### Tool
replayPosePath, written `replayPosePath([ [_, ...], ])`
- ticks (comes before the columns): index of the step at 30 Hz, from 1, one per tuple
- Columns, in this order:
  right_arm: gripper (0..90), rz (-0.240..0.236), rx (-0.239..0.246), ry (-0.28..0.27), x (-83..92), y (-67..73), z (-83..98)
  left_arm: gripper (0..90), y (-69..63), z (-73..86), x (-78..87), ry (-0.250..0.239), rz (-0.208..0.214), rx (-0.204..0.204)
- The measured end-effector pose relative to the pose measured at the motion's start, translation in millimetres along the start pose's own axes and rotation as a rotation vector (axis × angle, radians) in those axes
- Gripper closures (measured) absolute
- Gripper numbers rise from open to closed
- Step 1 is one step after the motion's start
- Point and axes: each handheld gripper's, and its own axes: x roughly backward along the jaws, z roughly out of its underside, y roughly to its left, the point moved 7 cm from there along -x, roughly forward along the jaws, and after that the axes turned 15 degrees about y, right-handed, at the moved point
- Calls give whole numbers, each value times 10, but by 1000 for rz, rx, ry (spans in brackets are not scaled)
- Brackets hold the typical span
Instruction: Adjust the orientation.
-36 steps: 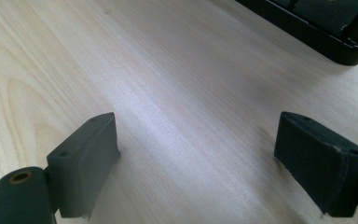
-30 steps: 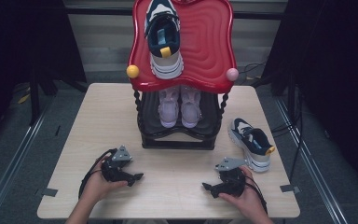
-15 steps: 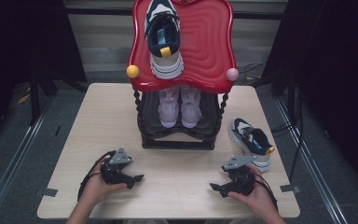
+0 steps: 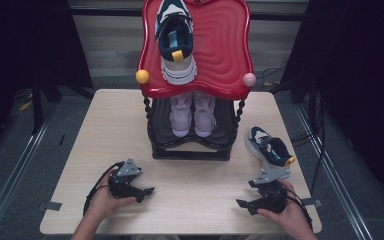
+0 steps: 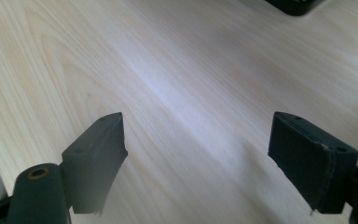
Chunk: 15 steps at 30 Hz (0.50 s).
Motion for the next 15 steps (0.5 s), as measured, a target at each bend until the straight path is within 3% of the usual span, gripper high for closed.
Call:
replayPosePath([
  [15,182,54,-101,15,270,-337,449,110,0,-1,-1,-1,2,-1],
])
